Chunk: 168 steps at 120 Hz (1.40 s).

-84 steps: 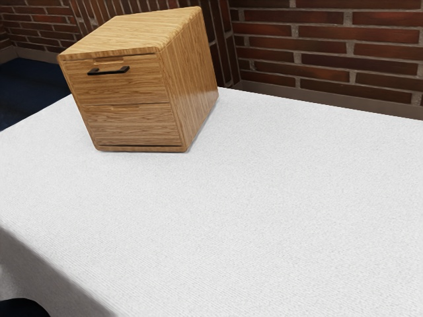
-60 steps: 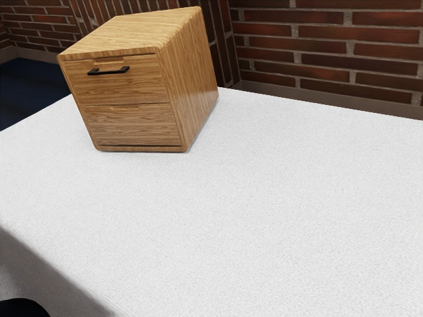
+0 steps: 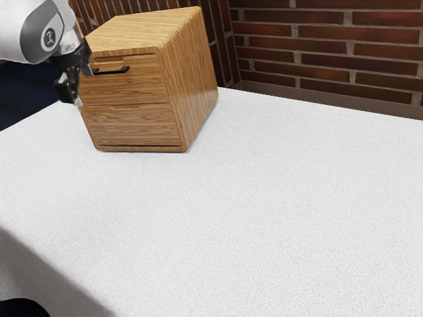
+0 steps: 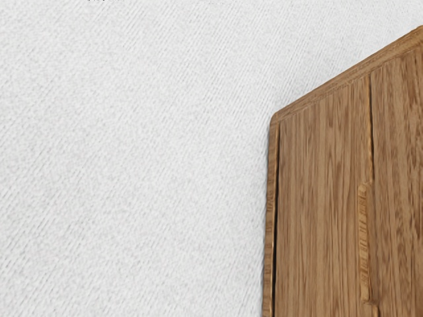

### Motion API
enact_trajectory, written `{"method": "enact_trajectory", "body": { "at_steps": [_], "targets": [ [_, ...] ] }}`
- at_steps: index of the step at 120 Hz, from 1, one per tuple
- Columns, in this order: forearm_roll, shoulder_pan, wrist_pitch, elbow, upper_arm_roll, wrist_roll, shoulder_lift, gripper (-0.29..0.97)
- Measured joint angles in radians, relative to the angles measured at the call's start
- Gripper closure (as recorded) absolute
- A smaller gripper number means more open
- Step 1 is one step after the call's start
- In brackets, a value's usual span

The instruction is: Pull the drawer handle with one arm to open the drawer

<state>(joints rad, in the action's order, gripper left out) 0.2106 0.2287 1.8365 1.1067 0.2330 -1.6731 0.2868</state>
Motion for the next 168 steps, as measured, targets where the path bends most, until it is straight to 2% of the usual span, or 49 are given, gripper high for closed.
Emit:
{"method": "enact_trajectory", "body": {
  "at_steps": [16, 35, 73, 89, 98, 133, 168],
  "targets": [
    [0.003, 0.008, 0.121, -0.050, 0.000, -0.017, 0.040, 0.00],
    [0.002, 0.022, 0.204, -0.101, -0.005, -0.031, 0.106, 0.00],
    [-0.033, 0.046, 0.265, -0.026, -0.002, -0.049, 0.128, 0.00],
    [-0.035, 0.097, 0.333, -0.135, -0.014, -0.043, 0.264, 0.00],
    [-0.036, 0.117, 0.375, -0.189, -0.022, -0.037, 0.303, 0.00],
    [-0.036, 0.163, 0.464, -0.220, -0.067, -0.021, 0.361, 0.00],
    [-0.038, 0.167, 0.489, -0.192, -0.079, -0.013, 0.358, 0.00]
  ]
}}
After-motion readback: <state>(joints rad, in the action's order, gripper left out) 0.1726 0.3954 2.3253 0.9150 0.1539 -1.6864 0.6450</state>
